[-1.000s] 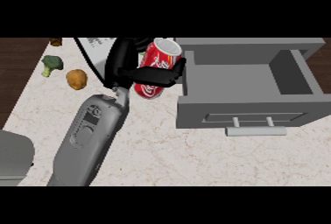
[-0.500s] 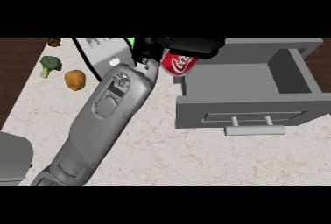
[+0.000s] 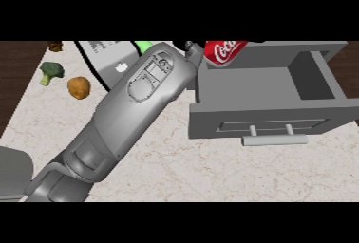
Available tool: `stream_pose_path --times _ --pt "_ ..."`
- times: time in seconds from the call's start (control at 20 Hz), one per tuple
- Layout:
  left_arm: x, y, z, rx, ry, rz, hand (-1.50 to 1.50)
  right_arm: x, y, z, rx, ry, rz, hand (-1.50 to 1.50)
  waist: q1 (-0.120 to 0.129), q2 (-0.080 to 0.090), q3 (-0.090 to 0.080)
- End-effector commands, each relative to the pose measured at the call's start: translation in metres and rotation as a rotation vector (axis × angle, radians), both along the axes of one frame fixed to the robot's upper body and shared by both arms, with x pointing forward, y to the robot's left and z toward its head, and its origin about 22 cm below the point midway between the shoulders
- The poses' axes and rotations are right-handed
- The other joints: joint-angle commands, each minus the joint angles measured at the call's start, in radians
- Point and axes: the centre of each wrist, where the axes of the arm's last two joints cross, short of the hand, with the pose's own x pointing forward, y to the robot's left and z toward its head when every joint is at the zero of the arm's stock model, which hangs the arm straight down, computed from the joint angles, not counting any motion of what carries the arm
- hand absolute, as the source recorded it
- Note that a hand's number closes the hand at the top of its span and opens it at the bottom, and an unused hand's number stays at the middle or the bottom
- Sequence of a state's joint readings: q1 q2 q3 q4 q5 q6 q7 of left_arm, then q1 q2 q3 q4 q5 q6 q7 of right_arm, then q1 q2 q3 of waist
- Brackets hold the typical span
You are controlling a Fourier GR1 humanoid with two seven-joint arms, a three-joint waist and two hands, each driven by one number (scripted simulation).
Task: Pick up the can, place it into the drawer and close the drawer
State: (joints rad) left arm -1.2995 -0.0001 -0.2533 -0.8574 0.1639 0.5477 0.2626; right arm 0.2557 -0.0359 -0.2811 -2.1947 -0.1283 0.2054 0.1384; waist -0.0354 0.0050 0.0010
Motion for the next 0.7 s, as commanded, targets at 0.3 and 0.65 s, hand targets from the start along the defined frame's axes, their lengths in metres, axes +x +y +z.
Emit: stream_pose_path --times 0.3,0.65 --pt "0.022 -0.013 0.003 0.053 0.009 0.023 1.5 0.017 0.009 -0.006 -0.001 -0.019 0.01 -1.5 -0.025 0.011 0.001" --pt "0.024 -0.016 -0.018 0.084 0.06 0.048 1.5 0.026 0.001 -0.01 -0.005 -0.028 0.057 -1.5 -0.049 0.015 0.002"
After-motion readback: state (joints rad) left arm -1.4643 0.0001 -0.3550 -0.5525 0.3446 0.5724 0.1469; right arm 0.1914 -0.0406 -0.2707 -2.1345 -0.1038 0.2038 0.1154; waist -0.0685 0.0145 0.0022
